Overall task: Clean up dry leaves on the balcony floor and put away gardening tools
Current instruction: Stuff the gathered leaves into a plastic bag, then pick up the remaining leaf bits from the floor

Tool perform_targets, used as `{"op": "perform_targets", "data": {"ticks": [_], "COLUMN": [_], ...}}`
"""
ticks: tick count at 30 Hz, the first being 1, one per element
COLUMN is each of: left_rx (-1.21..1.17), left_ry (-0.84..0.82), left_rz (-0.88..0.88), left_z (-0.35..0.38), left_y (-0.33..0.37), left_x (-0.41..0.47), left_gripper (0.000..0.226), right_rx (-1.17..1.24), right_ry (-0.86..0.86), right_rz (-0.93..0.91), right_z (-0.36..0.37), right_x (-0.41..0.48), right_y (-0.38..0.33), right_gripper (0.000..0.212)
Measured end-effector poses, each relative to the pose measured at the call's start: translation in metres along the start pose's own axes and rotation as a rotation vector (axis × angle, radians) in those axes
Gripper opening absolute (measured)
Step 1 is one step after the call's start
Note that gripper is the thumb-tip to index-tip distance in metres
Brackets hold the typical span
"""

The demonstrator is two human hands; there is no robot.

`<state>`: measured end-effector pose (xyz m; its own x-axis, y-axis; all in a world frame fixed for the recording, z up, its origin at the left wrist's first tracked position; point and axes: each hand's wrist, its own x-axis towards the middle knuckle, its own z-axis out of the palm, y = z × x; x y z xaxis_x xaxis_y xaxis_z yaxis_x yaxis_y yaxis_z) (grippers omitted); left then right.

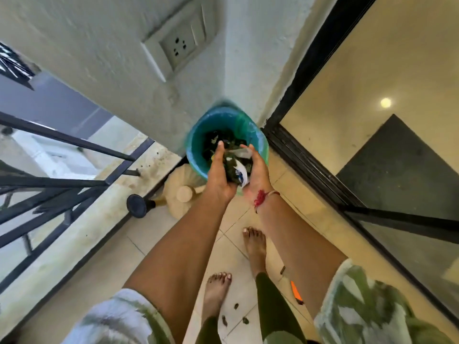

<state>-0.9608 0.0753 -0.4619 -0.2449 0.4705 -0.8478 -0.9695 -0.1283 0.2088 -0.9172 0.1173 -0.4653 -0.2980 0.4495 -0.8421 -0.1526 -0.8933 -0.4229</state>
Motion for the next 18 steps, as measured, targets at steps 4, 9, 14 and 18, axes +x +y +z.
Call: {"op": "perform_targets", "data": {"ticks": [4, 9, 14, 18], "left_rx": [-0.024, -0.045, -0.081, -0.073], "left_ry": [-0.006, 0.002, -0.004, 0.114], "left_rz": [-0.002, 0.018, 0.048, 0.080], "left_z": [-0.007, -0.019, -0.021, -0.018], "left_y": [0.005, 0.012, 0.021, 0.028], "left_x": [0.036, 0.049, 0.047, 0.041], "left_gripper": [0.067, 0.065, 0.078, 0.089], "right_rx": [0.011, -0.044, -0.101, 0.028], "right_ry": [-0.092, -0.079, -0.006, -0.002], "right_rz": [0.143, 0.211, 0.216, 0.180], "right_z": [-0.007, -0.013, -0.015, -0.017], "right_x": [0.034, 0.053, 0.063, 0.059], "right_y": [-0.008, -0.014, -0.016, -0.021], "right_gripper": [0.037, 0.036, 0.046, 0.047]}}
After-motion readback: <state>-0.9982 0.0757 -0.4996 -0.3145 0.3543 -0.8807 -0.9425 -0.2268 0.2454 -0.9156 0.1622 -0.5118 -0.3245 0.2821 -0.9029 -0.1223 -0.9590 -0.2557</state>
